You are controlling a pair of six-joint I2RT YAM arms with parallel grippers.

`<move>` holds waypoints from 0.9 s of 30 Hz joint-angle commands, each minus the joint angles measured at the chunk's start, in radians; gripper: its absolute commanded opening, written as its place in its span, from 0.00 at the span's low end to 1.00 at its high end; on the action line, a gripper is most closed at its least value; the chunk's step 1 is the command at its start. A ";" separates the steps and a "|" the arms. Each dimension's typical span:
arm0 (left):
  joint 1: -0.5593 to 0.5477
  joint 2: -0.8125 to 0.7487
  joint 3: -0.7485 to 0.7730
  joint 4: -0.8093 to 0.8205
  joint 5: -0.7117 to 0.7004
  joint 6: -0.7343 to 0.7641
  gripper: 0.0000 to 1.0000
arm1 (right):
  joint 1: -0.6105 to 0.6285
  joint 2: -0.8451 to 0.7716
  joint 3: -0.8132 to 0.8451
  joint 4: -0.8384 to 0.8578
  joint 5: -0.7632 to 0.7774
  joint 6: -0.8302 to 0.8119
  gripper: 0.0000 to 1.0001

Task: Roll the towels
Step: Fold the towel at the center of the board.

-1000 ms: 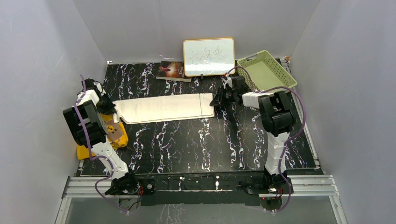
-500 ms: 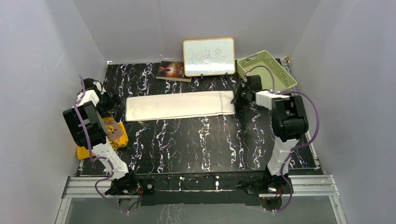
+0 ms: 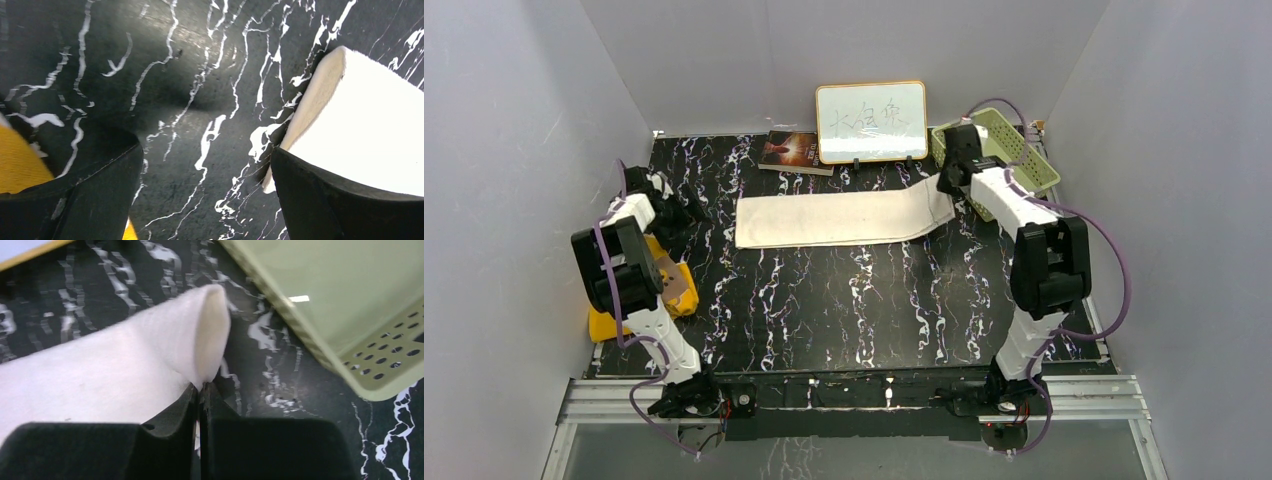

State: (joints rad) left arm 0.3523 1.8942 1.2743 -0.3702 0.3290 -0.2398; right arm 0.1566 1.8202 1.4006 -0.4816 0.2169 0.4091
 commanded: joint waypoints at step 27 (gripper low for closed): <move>0.052 -0.198 -0.149 0.125 0.132 -0.165 0.98 | 0.630 0.691 0.993 0.093 -0.464 0.253 0.00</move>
State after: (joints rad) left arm 0.3813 1.7683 1.1366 -0.2569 0.4545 -0.3767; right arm 0.7967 2.4626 2.3459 -0.5381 -0.1329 0.5999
